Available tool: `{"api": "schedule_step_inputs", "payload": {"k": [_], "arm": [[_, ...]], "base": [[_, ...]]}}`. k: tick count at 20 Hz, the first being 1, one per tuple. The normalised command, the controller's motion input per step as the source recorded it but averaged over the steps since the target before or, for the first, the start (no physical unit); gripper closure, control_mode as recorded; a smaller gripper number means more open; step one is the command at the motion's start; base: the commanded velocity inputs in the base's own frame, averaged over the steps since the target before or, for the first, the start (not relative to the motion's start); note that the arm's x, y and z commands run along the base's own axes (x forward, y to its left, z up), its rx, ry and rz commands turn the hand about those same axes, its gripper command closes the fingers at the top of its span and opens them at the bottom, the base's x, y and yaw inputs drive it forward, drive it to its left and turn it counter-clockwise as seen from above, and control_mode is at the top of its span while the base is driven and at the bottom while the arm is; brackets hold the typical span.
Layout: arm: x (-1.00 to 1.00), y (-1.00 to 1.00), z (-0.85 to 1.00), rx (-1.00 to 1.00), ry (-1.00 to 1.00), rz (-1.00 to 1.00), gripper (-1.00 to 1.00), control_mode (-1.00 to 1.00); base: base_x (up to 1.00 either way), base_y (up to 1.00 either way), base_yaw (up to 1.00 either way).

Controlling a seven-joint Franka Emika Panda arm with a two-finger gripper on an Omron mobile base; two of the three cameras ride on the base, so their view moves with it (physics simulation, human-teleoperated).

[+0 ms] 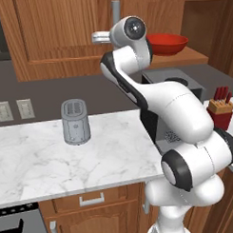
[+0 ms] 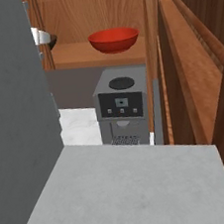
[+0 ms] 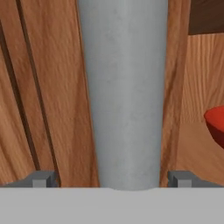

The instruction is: Move the bowls from the cabinet to the plates on the dining table.

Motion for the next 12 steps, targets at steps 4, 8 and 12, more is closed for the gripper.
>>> {"api": "schedule_step_inputs", "payload": {"k": [4,8,12], "arm": [[0.37,0.15,-0.13,0.0,0.01,0.01,-1.0,-1.0],[0.24,0.07,-0.11,0.0,0.01,0.0,1.0,-1.0],[0.03,0.0,-0.01,0.0,0.01,0.0,1.0,-1.0]], "base": [[0.0,0.0,0.0],[0.0,0.0,0.0],[0.0,0.0,0.0]]}}
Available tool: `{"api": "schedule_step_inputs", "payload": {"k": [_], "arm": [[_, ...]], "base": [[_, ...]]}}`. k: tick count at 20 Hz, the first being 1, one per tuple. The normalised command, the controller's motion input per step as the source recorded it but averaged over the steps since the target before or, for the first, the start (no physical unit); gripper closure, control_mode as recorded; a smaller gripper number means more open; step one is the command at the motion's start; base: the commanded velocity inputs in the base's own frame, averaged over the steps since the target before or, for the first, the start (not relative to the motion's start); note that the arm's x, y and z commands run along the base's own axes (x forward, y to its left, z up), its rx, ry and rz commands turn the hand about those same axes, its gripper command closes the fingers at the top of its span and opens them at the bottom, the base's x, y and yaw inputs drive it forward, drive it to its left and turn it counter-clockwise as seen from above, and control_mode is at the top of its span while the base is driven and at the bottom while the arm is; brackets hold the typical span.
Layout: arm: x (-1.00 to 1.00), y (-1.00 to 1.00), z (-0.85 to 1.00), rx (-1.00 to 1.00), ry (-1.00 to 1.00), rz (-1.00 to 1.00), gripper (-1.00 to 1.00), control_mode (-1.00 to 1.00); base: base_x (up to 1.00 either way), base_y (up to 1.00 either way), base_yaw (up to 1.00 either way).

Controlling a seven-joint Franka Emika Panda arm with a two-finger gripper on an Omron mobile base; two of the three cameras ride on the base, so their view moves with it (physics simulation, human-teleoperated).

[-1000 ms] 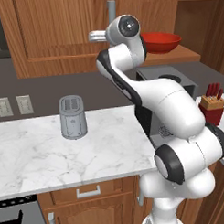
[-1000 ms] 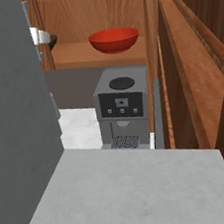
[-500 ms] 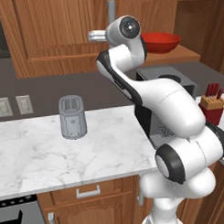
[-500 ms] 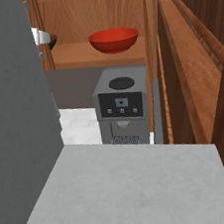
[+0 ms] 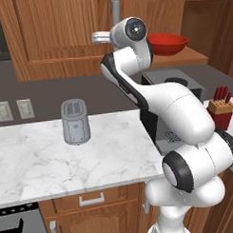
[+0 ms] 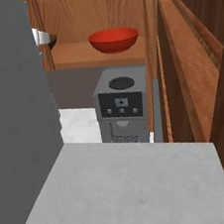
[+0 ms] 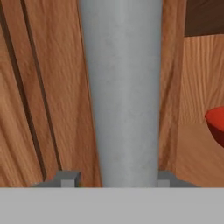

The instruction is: Move the bowls from the cabinet to the plates on the dining table.

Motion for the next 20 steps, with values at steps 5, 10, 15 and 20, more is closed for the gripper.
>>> {"api": "schedule_step_inputs", "payload": {"k": [5,10,15,20], "arm": [[0.0,0.0,0.0,0.0,0.0,0.0,1.0,-1.0],[0.0,0.0,0.0,0.0,0.0,0.0,1.0,-1.0],[0.0,0.01,0.0,0.0,0.0,0.0,1.0,-1.0],[-0.31,0.15,0.0,0.0,0.0,-0.04,1.0,-1.0]], "base": [[0.0,0.0,0.0],[0.0,0.0,0.0],[0.0,0.0,0.0],[0.0,0.0,0.0]]}}
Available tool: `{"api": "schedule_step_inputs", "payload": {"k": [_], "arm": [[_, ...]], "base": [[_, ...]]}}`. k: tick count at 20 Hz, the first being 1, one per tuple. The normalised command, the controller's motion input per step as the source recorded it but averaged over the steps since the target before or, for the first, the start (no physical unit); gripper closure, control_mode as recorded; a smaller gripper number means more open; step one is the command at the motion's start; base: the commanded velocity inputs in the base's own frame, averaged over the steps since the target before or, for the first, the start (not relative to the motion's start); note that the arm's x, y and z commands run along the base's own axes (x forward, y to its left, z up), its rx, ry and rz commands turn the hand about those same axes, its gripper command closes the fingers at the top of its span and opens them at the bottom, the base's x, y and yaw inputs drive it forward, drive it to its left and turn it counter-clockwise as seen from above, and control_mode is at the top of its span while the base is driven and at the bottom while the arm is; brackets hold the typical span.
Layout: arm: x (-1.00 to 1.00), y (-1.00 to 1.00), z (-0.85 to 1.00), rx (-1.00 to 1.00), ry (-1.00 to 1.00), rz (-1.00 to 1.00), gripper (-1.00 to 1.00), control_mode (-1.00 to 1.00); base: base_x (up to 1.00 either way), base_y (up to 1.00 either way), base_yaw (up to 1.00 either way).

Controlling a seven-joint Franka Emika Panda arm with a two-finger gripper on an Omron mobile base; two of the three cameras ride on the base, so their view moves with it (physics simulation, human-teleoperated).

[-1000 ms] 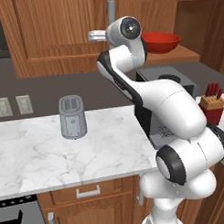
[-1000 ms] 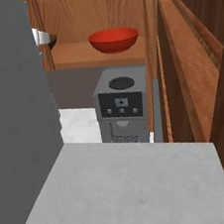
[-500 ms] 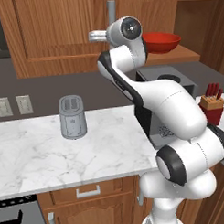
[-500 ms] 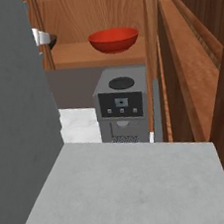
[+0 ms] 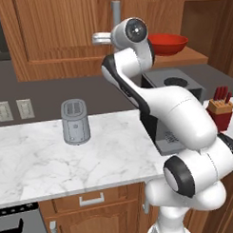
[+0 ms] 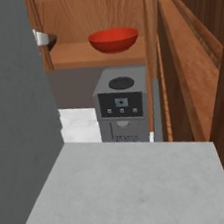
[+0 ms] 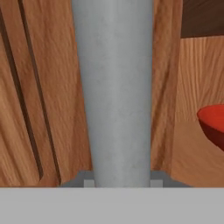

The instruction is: Move the bowls from the cabinet to the plates on the dining table.

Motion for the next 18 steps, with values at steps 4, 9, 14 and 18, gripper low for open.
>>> {"api": "schedule_step_inputs", "payload": {"k": [4,9,14,18], "arm": [[-0.51,0.23,0.0,0.0,0.0,-0.09,1.0,-1.0],[-0.49,0.3,0.0,0.0,0.0,-0.09,1.0,-1.0],[-0.54,0.33,0.01,0.0,0.0,-0.09,1.0,-1.0],[-0.58,0.32,0.02,0.0,0.0,-0.09,1.0,-1.0]], "base": [[0.0,0.0,0.0],[0.0,0.0,0.0],[0.0,0.0,0.0],[0.0,0.0,0.0]]}}
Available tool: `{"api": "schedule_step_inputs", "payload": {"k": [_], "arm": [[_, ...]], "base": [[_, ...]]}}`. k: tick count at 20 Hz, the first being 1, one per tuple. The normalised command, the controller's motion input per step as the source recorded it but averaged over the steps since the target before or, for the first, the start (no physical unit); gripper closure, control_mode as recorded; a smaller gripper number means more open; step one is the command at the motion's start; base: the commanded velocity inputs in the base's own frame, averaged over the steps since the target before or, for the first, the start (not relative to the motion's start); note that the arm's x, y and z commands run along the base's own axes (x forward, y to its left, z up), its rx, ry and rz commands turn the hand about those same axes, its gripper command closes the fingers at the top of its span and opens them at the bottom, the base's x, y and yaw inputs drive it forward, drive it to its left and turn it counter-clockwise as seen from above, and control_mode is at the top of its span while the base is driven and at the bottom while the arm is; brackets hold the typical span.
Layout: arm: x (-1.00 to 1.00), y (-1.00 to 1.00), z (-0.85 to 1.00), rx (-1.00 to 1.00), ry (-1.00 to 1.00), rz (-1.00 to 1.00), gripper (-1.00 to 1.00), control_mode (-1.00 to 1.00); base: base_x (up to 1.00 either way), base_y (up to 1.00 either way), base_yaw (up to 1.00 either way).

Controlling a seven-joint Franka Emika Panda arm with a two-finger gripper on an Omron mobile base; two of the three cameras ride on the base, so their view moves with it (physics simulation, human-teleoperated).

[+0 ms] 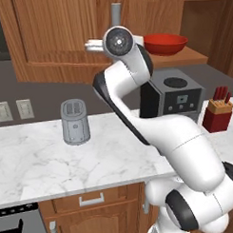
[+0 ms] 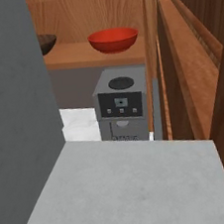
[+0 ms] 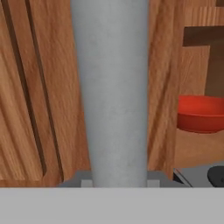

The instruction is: Move the bowls from the cabinet to the plates on the dining table.

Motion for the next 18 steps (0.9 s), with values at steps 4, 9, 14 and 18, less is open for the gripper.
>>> {"api": "schedule_step_inputs", "payload": {"k": [4,9,14,18], "arm": [[-0.59,0.33,0.0,0.0,0.0,-0.08,1.0,-1.0],[-0.61,0.35,0.0,0.0,0.0,-0.07,1.0,-1.0],[-0.65,0.36,0.0,0.0,-0.01,-0.05,1.0,-1.0],[-0.67,0.35,0.0,0.0,-0.02,-0.04,1.0,-1.0]], "base": [[0.0,0.0,0.0],[0.0,0.0,0.0],[0.0,0.0,0.0],[0.0,0.0,0.0]]}}
